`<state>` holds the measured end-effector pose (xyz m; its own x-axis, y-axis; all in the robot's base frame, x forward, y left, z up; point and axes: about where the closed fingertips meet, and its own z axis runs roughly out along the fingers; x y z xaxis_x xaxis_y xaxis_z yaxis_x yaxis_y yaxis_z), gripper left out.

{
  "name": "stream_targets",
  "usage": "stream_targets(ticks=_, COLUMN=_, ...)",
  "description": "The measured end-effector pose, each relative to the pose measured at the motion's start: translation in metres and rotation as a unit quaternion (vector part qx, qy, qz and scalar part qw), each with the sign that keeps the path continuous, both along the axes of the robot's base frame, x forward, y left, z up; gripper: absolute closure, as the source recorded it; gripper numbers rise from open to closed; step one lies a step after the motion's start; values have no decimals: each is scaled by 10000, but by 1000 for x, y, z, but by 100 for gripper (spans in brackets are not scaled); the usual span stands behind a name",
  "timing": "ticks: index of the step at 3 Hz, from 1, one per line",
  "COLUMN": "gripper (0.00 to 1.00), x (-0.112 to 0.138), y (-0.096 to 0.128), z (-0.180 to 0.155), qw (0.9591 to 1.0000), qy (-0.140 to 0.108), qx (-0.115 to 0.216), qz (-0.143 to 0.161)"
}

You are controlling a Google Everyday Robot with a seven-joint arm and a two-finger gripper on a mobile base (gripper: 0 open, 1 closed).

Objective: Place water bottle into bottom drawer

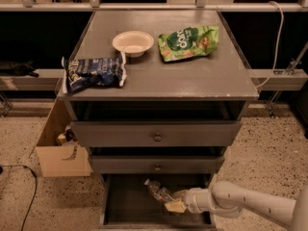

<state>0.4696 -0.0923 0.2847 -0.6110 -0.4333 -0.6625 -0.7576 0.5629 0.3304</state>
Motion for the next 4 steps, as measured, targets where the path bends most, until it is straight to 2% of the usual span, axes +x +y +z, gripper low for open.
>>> stream_targets(ticks=1, gripper=100, x=0, y=0, z=0, qw=10000, qy=0, qx=0, qz=0)
stream_targets(ticks=2, gripper=100, x=0, y=12, z=-12, qw=9999, qy=139, qx=-44, qz=90)
stream_targets(ticks=4, gripper=100, x=7, y=44, z=-64, qw=9978, qy=494, qx=-300, qz=326)
